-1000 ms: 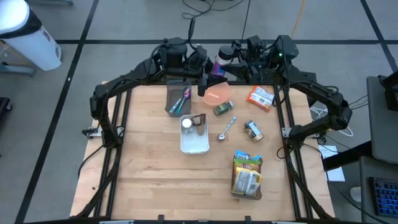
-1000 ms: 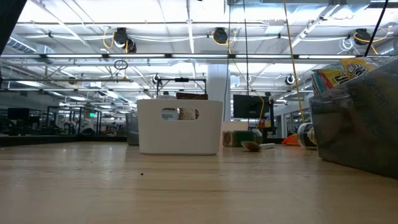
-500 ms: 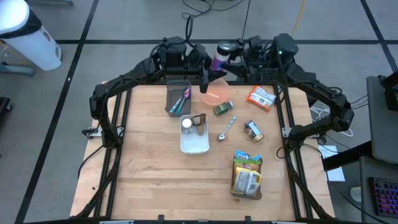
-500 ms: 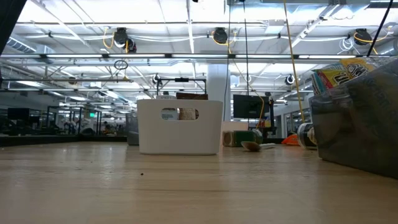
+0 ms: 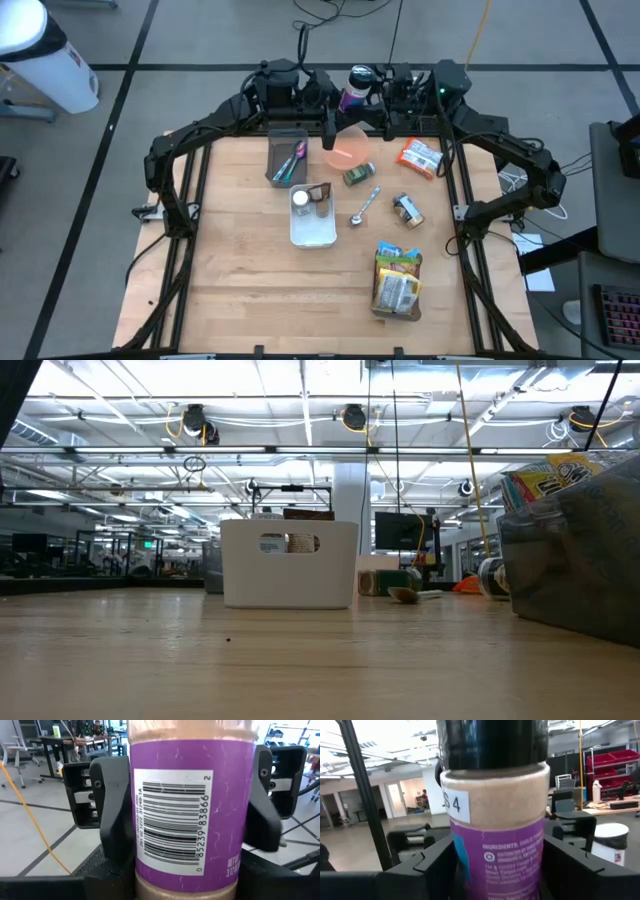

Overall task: Pick & Place Food Item
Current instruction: Put the purple seasoning bottle into the white bin

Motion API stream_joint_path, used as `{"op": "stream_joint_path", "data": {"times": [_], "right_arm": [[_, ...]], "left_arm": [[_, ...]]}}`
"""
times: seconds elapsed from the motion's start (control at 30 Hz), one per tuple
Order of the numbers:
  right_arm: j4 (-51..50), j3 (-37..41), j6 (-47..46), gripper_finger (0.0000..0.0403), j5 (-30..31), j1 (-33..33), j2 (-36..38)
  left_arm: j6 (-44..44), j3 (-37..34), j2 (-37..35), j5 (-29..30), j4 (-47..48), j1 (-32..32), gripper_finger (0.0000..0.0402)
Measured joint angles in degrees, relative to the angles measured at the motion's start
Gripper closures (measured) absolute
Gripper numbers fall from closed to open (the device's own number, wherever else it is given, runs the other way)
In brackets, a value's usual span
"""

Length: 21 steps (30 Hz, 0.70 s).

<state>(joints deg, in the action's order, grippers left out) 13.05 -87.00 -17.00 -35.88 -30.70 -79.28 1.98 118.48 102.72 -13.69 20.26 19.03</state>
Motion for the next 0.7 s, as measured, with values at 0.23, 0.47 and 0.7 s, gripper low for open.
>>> {"op": "stream_joint_path", "data": {"times": [0.23, 0.47, 0.7], "right_arm": [[1.83, 0.00, -0.26, 0.0152, 0.15, 0.20, -0.22], [1.84, 0.00, -0.20, 0.0189, 0.13, 0.17, -0.22], [1.82, 0.00, -0.28, 0.0219, 0.12, 0.17, -0.22]], "left_arm": [[-0.02, 0.00, 0.00, -0.20, 0.54, 0.00, 0.0201], [-0.02, 0.00, 0.00, -0.26, 0.47, -0.03, 0.0202], [0.04, 0.00, 0.00, -0.29, 0.49, -0.04, 0.0197]]}}
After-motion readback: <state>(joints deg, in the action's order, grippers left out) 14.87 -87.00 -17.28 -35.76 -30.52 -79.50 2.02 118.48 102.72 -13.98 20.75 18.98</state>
